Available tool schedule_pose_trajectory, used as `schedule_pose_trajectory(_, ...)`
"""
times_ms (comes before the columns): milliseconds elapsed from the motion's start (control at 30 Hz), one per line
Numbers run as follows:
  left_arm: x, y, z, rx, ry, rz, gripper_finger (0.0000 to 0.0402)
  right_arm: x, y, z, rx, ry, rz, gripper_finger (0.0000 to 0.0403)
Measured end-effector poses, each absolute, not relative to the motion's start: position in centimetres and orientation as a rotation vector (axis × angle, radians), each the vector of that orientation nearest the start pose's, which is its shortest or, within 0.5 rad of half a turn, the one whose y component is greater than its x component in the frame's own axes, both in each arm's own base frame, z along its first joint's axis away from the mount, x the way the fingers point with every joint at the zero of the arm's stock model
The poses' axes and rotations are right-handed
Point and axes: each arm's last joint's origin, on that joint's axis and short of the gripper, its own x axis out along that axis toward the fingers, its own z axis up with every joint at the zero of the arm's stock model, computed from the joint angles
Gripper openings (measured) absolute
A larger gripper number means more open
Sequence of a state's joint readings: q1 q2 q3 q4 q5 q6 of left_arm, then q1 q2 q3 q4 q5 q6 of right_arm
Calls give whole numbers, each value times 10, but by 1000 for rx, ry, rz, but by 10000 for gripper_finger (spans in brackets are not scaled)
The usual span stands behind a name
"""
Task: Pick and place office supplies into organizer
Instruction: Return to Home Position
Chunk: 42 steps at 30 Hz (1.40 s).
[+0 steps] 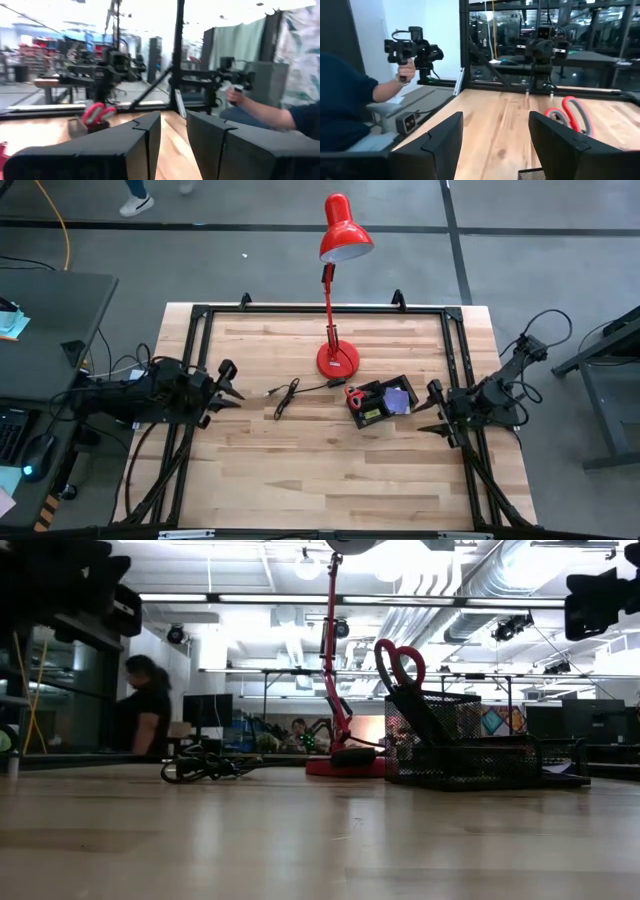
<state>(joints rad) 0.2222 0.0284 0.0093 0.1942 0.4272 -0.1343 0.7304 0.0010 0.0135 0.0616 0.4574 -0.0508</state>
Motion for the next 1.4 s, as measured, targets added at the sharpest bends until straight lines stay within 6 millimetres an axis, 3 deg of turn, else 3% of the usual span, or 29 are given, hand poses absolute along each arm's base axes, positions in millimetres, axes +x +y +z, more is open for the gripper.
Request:
schedule_pose_trajectory(233, 96, 10, 176, -103, -86, -188, 83, 82, 49, 173, 17, -56, 257, 218)
schedule_pose_trajectory(333, 96, 12, 175, -107, -85, -132, 83, 84, 45, 173, -8, -57, 182, 217)
schedule_pose_trajectory(467, 96, 10, 175, -84, -80, -199, 83, 87, 36, 173, -2, -54, 26, 216)
schedule_pose_trajectory(867, 97, 11, 171, -80, -36, -150, 83, 92, 18, 173, -37, -48, -169, 219)
schedule_pose_trajectory(1200, 97, 11, 170, -90, -27, -163, 83, 103, 15, 161, -13, 90, -192, 216)
schedule_pose_trajectory(1400, 97, 11, 170, -89, -28, -160, 83, 104, 13, 162, 21, 78, -151, 218)
